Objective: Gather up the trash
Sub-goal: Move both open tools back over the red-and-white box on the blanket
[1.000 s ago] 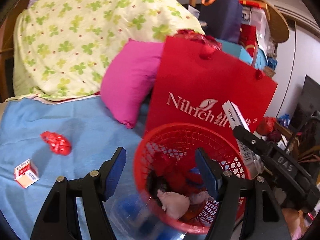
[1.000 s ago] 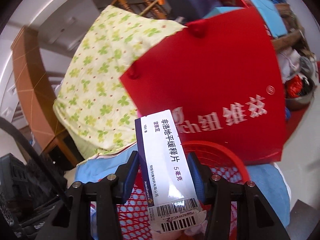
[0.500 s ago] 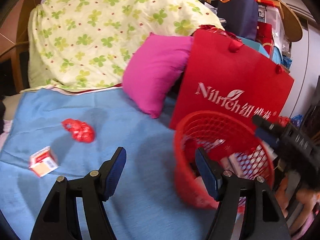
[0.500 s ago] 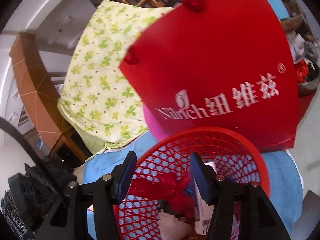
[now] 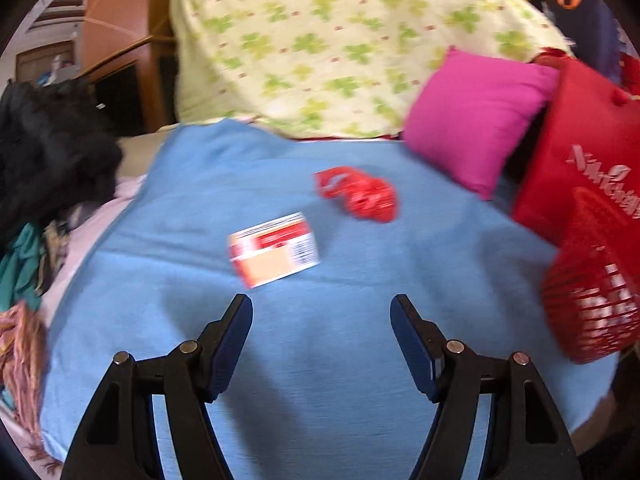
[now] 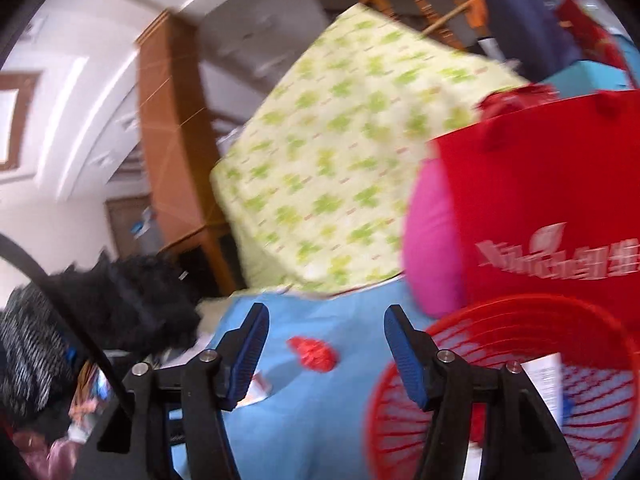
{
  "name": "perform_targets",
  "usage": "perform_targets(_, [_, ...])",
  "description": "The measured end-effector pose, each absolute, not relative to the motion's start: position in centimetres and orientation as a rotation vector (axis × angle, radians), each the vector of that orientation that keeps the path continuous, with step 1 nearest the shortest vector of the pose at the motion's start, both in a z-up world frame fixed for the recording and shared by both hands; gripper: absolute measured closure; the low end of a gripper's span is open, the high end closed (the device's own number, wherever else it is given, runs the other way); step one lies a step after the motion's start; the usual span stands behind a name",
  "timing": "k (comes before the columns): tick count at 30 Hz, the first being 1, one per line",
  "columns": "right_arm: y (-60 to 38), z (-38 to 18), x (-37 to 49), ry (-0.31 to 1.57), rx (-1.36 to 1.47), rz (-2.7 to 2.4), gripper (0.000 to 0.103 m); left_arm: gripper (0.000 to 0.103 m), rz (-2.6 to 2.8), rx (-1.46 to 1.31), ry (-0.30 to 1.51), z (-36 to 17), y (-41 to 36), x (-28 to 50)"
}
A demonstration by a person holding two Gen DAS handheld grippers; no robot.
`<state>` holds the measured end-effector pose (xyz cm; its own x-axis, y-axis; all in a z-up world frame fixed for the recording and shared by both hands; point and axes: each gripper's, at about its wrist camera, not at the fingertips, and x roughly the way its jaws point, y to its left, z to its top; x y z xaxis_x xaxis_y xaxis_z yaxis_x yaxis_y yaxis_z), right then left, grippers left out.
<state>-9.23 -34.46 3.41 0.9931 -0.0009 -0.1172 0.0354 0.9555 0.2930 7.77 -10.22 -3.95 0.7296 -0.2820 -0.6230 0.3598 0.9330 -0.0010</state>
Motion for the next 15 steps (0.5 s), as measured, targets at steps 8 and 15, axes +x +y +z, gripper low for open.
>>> perform_targets(8, [-28.0, -1.7, 0.8, 0.469, 0.184, 0.026, 0.034, 0.031, -0.258, 0.182, 0.792, -8.6, -8.6, 11.9])
perform_targets(15, [-29.8, -8.8, 11.6, 0.737, 0.101, -0.149, 0.034, 0.031, -0.173, 0.269, 0.826, -11.4, -8.6, 15.5])
